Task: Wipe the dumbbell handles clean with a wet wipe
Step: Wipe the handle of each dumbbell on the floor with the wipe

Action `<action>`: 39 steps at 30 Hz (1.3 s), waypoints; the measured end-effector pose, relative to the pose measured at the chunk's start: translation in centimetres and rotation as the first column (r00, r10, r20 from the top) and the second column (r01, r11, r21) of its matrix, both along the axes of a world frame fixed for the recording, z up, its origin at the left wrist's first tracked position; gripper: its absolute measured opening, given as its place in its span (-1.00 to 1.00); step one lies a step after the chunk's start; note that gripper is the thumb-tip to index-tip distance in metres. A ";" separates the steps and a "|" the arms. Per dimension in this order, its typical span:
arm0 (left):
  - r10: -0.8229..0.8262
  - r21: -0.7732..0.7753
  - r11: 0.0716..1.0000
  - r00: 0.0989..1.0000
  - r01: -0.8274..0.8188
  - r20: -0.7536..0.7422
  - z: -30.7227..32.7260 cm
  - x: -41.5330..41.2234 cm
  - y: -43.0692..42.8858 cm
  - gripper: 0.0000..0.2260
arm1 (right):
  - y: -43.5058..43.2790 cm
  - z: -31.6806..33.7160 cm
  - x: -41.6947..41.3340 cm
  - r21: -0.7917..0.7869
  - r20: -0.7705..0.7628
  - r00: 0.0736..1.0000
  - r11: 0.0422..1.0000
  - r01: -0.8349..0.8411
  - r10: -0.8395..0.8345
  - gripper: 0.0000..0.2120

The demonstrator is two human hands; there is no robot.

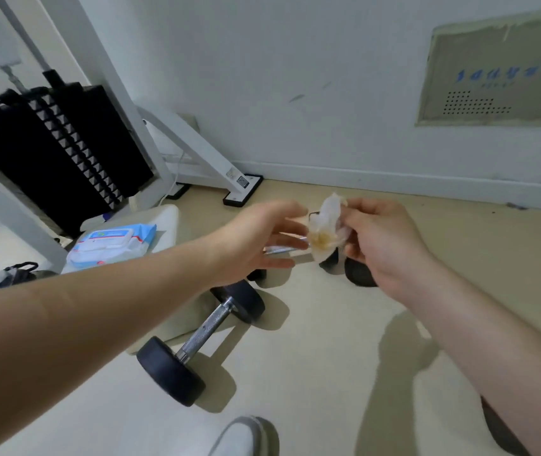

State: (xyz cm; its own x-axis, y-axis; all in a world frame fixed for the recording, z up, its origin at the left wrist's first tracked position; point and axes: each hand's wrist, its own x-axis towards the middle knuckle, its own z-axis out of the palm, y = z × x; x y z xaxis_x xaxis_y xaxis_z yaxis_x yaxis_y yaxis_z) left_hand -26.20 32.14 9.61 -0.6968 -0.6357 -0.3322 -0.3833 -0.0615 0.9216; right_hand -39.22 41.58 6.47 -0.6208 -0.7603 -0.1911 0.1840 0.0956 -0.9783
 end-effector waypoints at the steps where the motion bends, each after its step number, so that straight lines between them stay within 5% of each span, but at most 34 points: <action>1: -0.010 0.021 1.000 0.998 0.011 -0.059 -0.2 -0.7 -0.5 -0.82 | -0.3 0.1 -0.5 0.025 -0.066 0.998 1.000 -0.001 0.003 -0.90; 4: -0.006 -0.146 0.989 0.992 -0.013 -0.129 -1.6 -2.5 -2.0 -0.83 | -0.9 -0.1 -1.7 0.049 -0.187 0.981 0.997 0.062 -0.052 -0.93; 7: -0.058 -0.021 0.998 0.970 0.054 -0.237 -3.7 -3.6 -3.8 -0.73 | -1.7 -0.9 -3.5 0.099 -0.279 0.950 0.980 0.175 -0.142 -0.91; 9: -0.144 -0.031 0.990 0.955 0.140 -0.261 -5.0 -4.0 -4.9 -0.62 | -2.4 -1.3 -4.2 0.122 -0.261 0.960 0.983 0.137 -0.102 -0.83; 11: -0.217 -0.135 0.973 0.946 0.189 -0.242 -6.2 -4.4 -5.7 -0.75 | -3.4 -1.3 -4.1 0.129 -0.275 0.961 0.991 0.018 0.018 -0.86; 14: -0.088 -0.063 0.995 0.954 0.072 -0.287 -7.3 -4.4 -7.6 -0.95 | -5.3 -1.8 -3.4 0.173 -0.302 0.947 0.983 -0.061 0.112 -0.81; 18: 0.103 0.140 0.989 0.924 -0.054 -0.369 -7.8 -4.0 -12.3 -0.89 | -7.0 -3.0 -3.3 0.217 -0.137 0.985 0.973 -0.074 0.106 -0.84; 22: 0.157 0.127 0.985 0.917 -0.118 -0.367 -9.0 -4.4 -15.9 -0.84 | -8.5 -5.7 -2.4 0.460 -0.400 0.882 0.887 -0.039 0.247 -0.84; 24: 0.166 0.064 0.986 0.927 -0.153 -0.337 -10.0 -4.7 -17.3 -0.84 | -9.6 -6.9 -2.3 0.393 -0.322 0.942 0.919 0.044 0.092 -0.83; 26: 0.224 0.083 0.975 0.923 -0.208 -0.312 -10.9 -5.1 -18.5 -0.86 | -10.9 -7.7 -2.2 0.223 -0.072 0.984 0.959 0.177 -0.165 -0.87; 30: 0.280 0.212 0.949 0.937 -0.235 -0.211 -12.1 -5.0 -19.1 -0.92 | -13.5 -8.7 -1.3 0.122 0.481 0.764 0.896 0.427 -0.430 -0.90; 33: 0.061 0.140 0.989 0.992 -0.045 -0.114 -13.0 -4.6 -17.8 -0.84 | -13.7 -10.1 -0.9 0.175 0.493 0.712 0.859 0.482 -0.500 -0.86; 39: -0.112 0.067 0.990 0.986 0.121 -0.123 -14.9 -4.9 -14.0 -0.88 | -13.8 -13.1 0.3 0.157 0.236 0.956 0.977 0.141 -0.176 -0.83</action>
